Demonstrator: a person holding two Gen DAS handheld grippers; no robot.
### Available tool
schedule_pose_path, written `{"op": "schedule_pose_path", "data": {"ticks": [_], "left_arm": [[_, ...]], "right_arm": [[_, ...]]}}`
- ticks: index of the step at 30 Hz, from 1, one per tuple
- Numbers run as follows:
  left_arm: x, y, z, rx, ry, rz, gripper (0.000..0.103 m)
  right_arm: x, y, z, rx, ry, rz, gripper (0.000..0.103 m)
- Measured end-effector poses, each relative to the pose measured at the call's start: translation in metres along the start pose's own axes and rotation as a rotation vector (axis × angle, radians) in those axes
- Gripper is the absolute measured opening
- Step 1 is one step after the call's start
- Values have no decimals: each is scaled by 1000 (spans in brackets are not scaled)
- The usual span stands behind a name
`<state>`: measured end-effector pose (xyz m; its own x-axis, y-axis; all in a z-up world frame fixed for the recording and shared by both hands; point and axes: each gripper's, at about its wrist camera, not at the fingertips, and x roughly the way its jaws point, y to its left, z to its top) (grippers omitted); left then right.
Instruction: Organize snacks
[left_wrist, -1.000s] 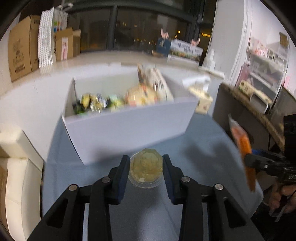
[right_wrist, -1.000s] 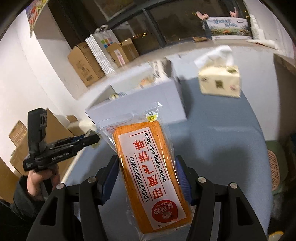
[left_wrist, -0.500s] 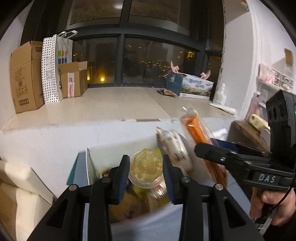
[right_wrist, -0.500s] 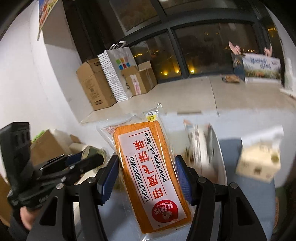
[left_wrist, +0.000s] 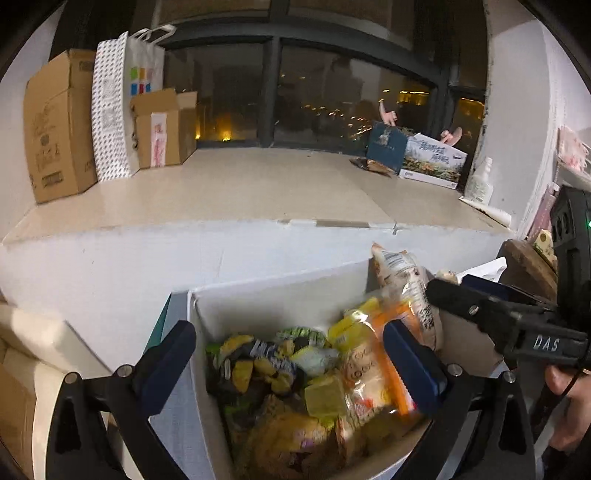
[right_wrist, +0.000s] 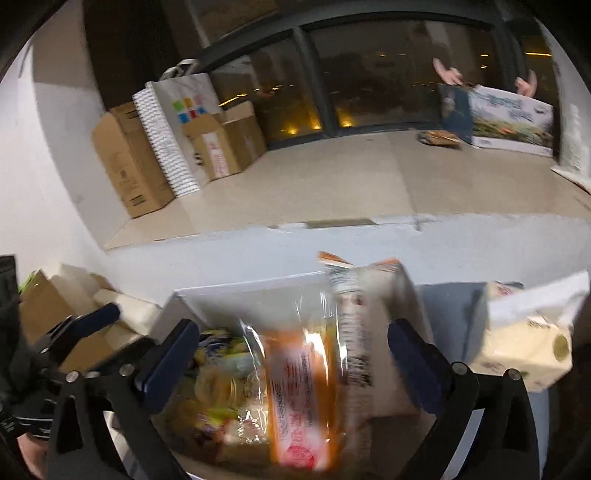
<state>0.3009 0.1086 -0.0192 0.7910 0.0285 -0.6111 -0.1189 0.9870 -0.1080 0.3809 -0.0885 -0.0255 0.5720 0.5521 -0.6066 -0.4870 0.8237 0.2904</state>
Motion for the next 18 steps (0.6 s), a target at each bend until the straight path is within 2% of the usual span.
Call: {"op": "schedule_pose_path", "data": {"ticks": [3,6,8,9,10,13,17,18], "left_arm": [[-13,-4,-4,4,-34,60,103],[-32,-9,-8,-9,-76,129,103],[-54,-12,-13,-26,-142,172,103],[-61,-12,-15,-30,-164,173,103],[-72,-14,-18,-33,-190,166,103],[-103,-25,-30,-7,-243,135,103],[-138,-47,-52,52,-282,216,103],[-143,-51,-57,72,-275,213,103]], "right_arm": [[-6,-7,-3,23,-24,-7,103],[-21,-1,-5,-9,-54,-21,103],[-29,9,-8,-51,-33,-121,103],[-34,15,-11,-74,-18,-183,103],[-39,18,-13,-90,-15,-201,103],[-72,29,-31,-142,-104,-173,103],[-108,35,-47,-150,-143,-141,103],[-116,38,-50,-156,-151,-140,103]]}}
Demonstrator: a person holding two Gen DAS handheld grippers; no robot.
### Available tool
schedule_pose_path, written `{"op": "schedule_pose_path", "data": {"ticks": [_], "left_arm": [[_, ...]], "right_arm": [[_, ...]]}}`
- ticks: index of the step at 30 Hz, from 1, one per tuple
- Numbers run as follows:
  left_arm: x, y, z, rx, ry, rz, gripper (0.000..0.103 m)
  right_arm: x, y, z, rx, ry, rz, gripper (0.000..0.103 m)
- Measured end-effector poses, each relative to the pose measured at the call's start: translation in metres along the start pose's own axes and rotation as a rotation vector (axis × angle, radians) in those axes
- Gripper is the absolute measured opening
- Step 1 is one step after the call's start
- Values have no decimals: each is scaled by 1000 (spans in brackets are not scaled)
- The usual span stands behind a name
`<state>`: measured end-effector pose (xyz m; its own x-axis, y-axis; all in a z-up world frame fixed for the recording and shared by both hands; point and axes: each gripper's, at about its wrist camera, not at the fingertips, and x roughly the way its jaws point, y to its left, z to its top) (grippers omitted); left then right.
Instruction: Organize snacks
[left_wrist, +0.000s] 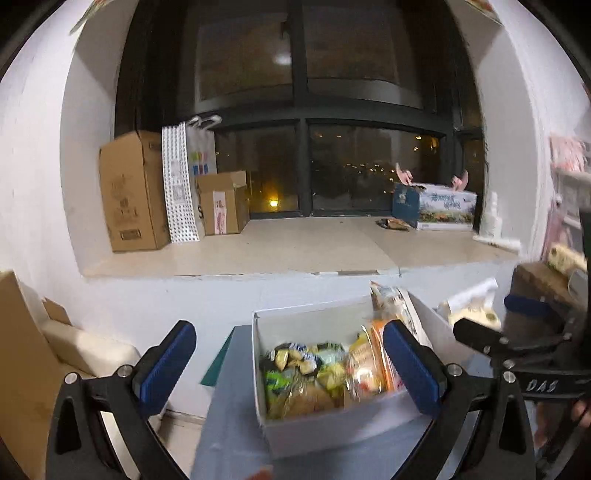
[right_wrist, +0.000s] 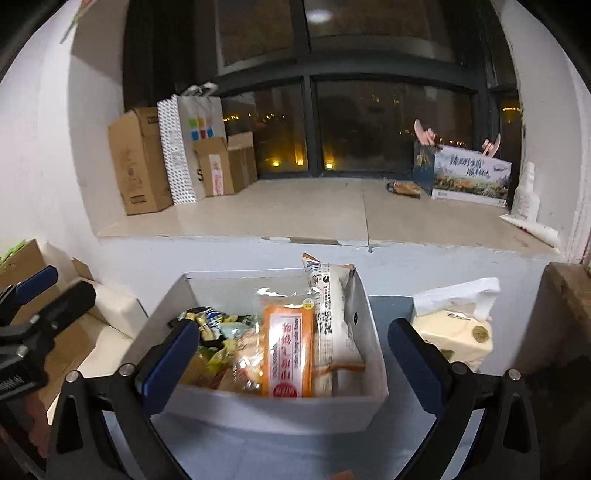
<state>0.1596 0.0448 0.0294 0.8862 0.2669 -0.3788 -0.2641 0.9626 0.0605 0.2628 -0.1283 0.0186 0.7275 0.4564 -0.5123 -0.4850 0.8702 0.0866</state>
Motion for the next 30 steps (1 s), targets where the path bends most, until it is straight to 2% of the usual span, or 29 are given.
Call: {"op": "schedule_pose_path", "data": {"ticks": [4,6,10,12,17,20,22,25,30], "left_arm": [[-29,-14,-16,52,56,-21,103],[-44,-15,-24,29,99,-59,103],[-73,-14,-43,-25,159,-155,103],[-85,-17,-49,-27,179,-158,103],[-116,-19,-68,-50,196,-150,103],[-132,-19,-75,-74,199,-194,103],[-140,-21,-76,-57,188,-198,103],[-150,-26,-76,-33,180,-181,103],[-159,-31,-74,-27,172,-199,103]], "right_arm": [[-43,5,-14,-7,-43,37,103],[-68,7,-24,-16,-67,-3,103],[-103,3,-47,22,-61,-15,103],[-120,3,-61,33,-44,-16,103],[-152,10,-94,53,-10,-66,103],[-170,13,-106,64,-17,-58,103],[-178,15,-112,63,-17,-44,103],[-190,17,-118,55,-26,-69,103],[-208,15,-123,77,-45,-68,103]]}}
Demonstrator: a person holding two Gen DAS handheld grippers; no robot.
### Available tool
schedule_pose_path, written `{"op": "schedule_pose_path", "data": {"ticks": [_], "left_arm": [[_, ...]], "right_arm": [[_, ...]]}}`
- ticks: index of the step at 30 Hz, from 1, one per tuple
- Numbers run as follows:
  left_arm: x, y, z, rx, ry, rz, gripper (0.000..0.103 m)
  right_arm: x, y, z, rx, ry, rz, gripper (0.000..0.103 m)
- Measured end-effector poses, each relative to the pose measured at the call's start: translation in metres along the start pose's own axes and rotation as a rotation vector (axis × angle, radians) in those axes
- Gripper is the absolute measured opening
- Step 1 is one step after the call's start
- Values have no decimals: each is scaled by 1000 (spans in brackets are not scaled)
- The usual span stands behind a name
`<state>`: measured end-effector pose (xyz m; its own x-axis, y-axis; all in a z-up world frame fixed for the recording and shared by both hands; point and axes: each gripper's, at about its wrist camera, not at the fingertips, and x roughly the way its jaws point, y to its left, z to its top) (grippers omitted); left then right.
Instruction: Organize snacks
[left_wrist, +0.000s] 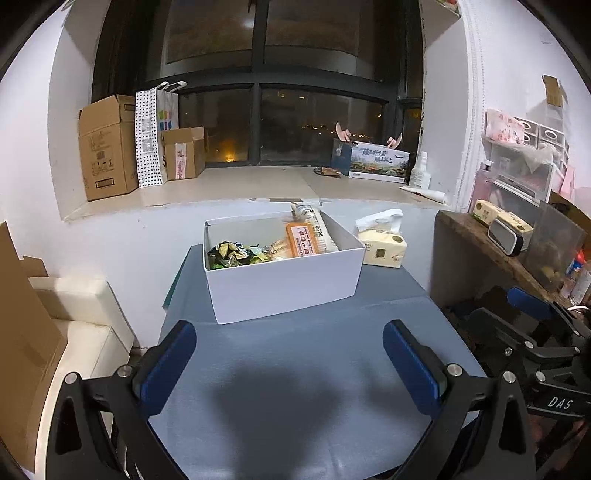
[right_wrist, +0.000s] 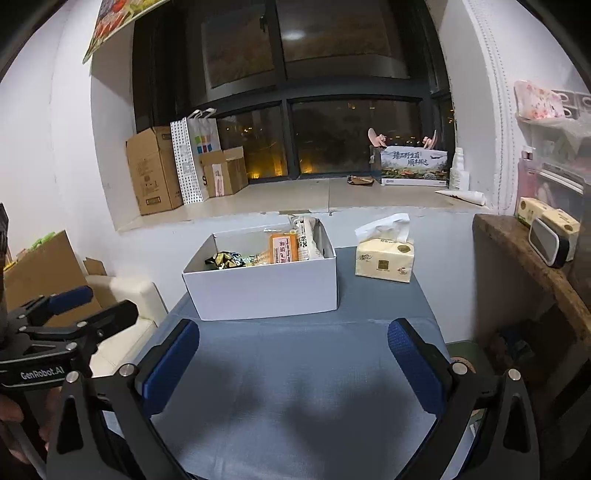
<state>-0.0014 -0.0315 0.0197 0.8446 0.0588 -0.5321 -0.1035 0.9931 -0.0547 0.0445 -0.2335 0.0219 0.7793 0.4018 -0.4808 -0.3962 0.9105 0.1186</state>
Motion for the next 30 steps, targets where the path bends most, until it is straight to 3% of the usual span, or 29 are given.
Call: {"op": "schedule_pose_path", "data": {"ticks": [30], "left_arm": [[-1,1,-2,-7,12,-5,103]], "right_arm": [[-3,-4,4,16,21,-37,103]]}}
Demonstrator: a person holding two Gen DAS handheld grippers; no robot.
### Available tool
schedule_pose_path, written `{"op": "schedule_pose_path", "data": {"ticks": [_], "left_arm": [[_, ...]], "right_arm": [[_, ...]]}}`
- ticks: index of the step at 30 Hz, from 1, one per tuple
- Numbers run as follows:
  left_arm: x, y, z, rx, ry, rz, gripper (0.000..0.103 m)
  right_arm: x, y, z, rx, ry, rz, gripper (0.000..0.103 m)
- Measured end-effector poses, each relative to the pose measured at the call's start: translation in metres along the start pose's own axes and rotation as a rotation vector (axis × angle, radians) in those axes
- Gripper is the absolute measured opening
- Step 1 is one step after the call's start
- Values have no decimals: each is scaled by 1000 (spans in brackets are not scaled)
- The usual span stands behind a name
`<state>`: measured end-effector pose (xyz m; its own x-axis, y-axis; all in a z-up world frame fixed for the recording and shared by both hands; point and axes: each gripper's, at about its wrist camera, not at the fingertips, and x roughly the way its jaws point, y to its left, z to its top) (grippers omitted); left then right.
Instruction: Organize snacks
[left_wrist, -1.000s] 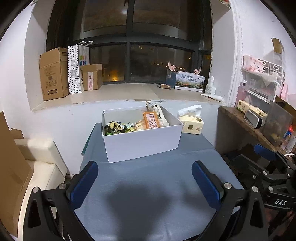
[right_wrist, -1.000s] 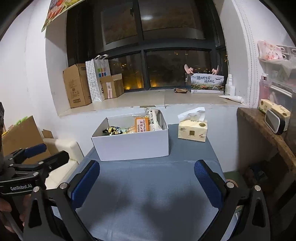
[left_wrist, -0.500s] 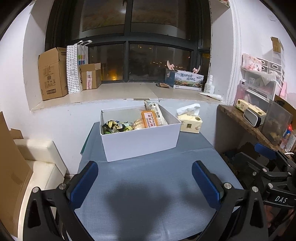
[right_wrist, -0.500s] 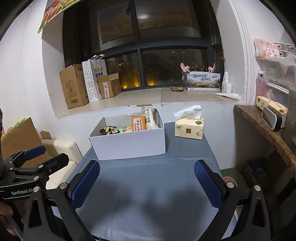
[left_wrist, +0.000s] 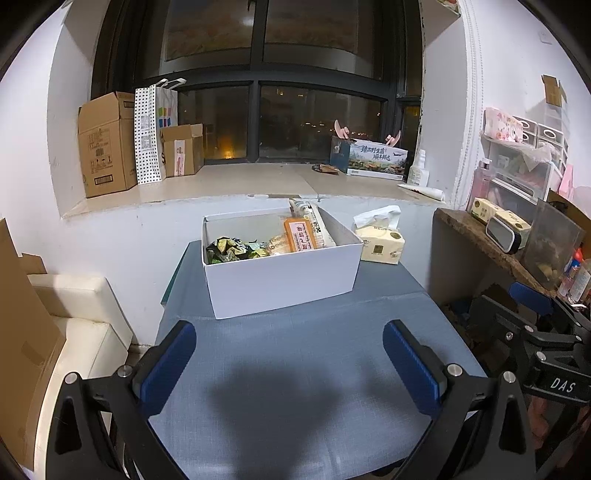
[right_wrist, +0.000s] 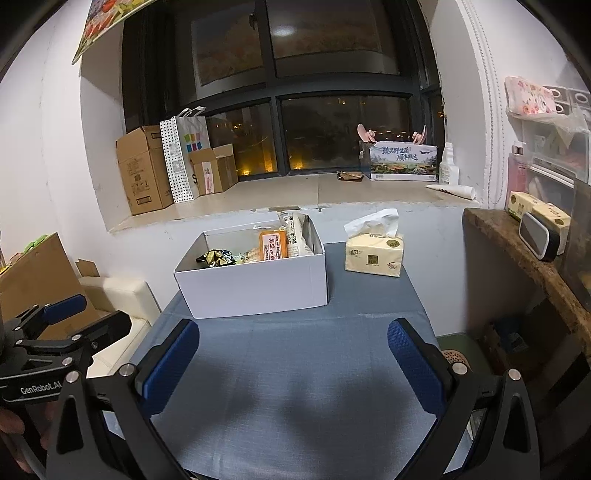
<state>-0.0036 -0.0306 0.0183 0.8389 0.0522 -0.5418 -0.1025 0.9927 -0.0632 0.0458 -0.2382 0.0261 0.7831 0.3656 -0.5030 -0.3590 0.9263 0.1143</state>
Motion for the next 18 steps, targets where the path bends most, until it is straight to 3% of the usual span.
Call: {"op": "schedule_pose_path", "data": {"ticks": [18], "left_arm": [[-2,0,-2,-2,7,0,103]], "right_arm": [[-3,3,-2,-8,0,-14,103]]}}
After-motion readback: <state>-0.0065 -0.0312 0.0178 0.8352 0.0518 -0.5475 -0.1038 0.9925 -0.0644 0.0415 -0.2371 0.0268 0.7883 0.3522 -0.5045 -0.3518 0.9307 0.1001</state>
